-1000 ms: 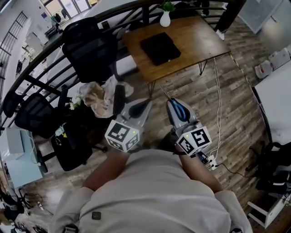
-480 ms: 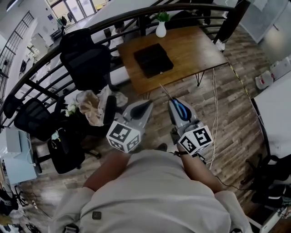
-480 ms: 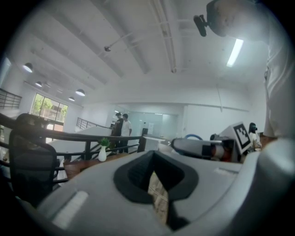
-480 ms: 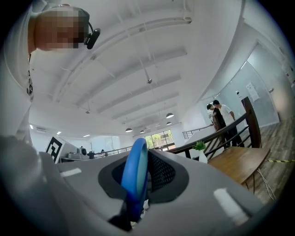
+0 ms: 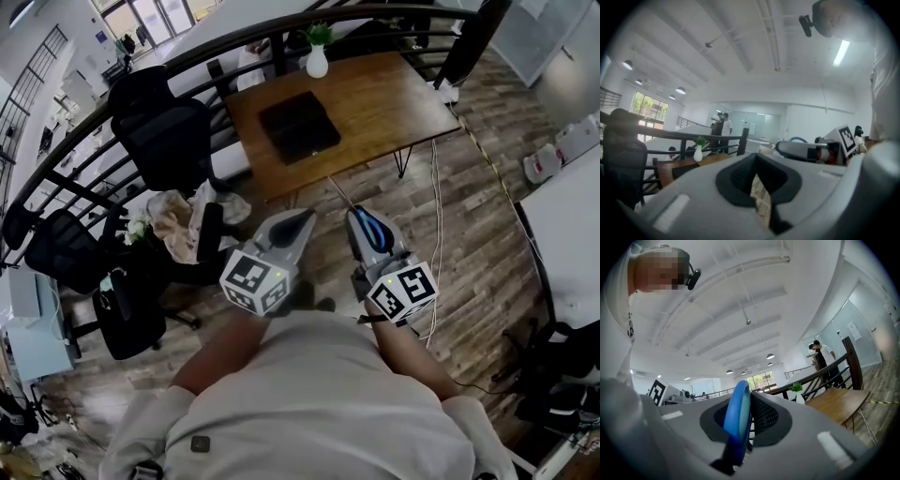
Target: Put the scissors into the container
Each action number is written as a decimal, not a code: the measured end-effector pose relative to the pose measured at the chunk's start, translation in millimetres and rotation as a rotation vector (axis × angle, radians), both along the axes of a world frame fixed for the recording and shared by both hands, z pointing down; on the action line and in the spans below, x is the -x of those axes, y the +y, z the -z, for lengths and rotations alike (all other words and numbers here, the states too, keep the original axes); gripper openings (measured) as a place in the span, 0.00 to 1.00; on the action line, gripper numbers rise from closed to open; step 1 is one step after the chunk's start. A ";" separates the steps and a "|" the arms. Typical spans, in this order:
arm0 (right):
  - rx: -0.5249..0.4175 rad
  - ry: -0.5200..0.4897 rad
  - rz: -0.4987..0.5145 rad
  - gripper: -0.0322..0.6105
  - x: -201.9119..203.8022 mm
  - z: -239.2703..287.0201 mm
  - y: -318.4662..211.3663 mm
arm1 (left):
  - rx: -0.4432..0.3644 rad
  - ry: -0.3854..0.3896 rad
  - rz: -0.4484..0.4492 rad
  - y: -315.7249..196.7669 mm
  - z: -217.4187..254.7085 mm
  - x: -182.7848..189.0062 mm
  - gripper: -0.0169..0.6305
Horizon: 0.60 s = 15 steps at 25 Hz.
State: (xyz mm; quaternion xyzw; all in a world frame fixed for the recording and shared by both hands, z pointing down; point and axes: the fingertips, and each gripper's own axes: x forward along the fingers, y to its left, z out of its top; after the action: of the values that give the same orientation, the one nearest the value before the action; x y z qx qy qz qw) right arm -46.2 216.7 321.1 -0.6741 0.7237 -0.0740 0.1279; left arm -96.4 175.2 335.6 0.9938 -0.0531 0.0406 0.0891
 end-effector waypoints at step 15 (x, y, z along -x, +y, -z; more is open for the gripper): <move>0.011 -0.006 -0.028 0.13 -41.5 -7.1 -1.4 | 0.011 -0.007 -0.071 -0.6 -7.6 -58.2 0.03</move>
State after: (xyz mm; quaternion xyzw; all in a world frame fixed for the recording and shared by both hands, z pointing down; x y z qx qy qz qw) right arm -4.7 215.3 328.2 -0.6845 0.7135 -0.0781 0.1275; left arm -38.2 174.6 343.2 0.9944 -0.0181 0.0472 0.0928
